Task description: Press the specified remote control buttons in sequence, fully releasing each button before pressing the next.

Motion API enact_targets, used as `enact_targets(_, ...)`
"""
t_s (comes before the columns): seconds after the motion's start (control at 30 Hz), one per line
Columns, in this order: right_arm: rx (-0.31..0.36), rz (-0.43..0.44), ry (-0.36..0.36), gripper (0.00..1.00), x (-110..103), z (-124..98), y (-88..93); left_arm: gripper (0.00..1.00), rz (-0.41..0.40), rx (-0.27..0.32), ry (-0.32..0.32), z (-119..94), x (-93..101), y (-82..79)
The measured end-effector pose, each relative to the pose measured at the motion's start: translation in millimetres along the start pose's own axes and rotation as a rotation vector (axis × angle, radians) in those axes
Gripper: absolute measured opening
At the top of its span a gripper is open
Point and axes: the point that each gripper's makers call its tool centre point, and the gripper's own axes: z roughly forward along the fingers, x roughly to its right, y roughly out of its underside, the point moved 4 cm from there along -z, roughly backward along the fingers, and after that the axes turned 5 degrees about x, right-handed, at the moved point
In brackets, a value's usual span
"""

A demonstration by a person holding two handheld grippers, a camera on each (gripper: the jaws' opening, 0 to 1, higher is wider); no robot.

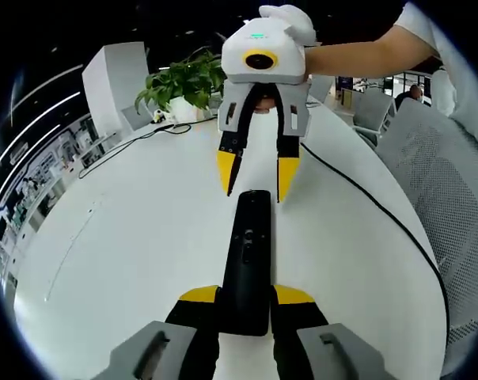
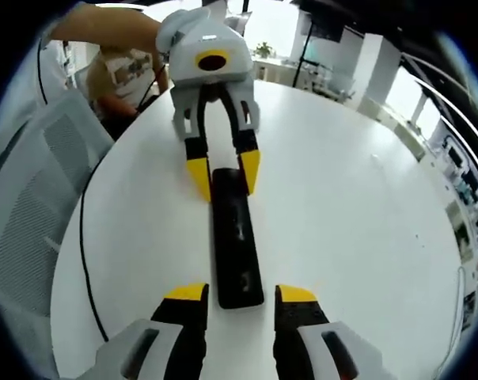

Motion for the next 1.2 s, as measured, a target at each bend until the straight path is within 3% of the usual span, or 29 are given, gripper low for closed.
enact_targets(0.73,-0.030,-0.025,-0.026,0.25,-3.8,8.9,4.4,0.23,0.000,0.001,0.000,-0.1,-0.9,0.2)
enact_targets(1.2,-0.014,-0.024,-0.016,0.21,-2.0,10.4,4.3,0.23,0.002,0.006,0.004,-0.6,-1.5,0.7)
